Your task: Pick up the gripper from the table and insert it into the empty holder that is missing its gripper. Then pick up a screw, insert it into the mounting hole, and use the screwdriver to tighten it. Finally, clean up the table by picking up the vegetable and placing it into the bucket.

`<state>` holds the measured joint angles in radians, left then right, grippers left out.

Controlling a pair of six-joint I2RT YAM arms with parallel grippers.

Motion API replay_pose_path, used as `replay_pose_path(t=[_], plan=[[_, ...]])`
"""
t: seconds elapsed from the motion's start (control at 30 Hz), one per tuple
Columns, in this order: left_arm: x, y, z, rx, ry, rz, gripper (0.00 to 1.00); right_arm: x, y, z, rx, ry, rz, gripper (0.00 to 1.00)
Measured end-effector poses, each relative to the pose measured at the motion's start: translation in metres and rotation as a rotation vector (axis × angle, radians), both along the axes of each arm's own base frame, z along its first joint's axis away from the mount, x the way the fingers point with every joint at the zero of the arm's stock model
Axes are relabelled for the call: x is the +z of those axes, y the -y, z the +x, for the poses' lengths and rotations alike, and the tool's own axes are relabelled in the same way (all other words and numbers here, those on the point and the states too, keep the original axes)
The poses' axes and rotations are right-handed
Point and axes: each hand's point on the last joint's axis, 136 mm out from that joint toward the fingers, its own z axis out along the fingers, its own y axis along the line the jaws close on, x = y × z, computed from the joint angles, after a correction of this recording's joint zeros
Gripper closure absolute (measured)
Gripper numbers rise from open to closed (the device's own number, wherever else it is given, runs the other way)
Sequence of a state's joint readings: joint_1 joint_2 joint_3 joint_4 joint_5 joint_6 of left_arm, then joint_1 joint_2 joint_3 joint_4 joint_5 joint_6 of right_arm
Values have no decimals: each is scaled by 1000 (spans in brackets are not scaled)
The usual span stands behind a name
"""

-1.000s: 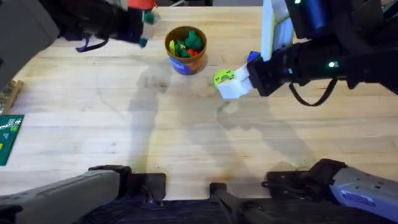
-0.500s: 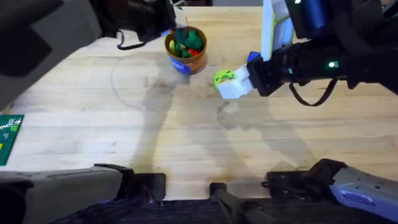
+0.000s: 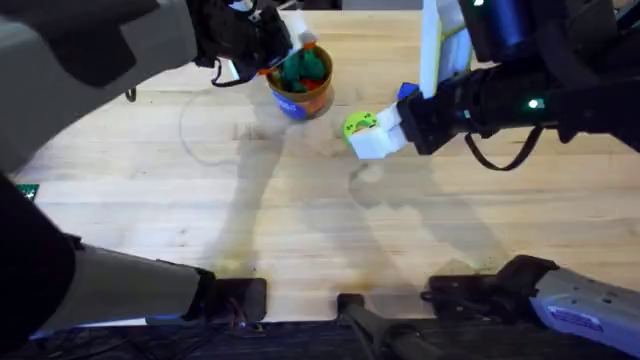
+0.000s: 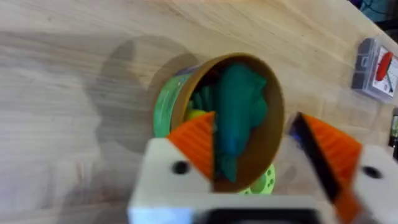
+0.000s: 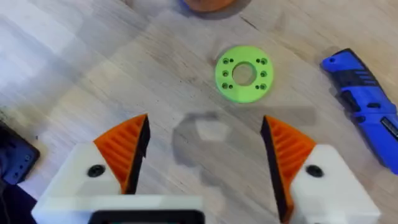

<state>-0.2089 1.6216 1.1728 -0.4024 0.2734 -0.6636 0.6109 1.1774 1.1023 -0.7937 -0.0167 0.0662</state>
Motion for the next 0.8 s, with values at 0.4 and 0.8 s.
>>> replay_pose_path(t=[0.4, 0.8], plan=[[25, 1, 0, -44, 88, 24, 16, 0, 0, 0, 25, 9, -15, 9], [106, -29, -135, -401, 243, 321, 15, 45, 33, -14, -35, -10, -34, 7]])
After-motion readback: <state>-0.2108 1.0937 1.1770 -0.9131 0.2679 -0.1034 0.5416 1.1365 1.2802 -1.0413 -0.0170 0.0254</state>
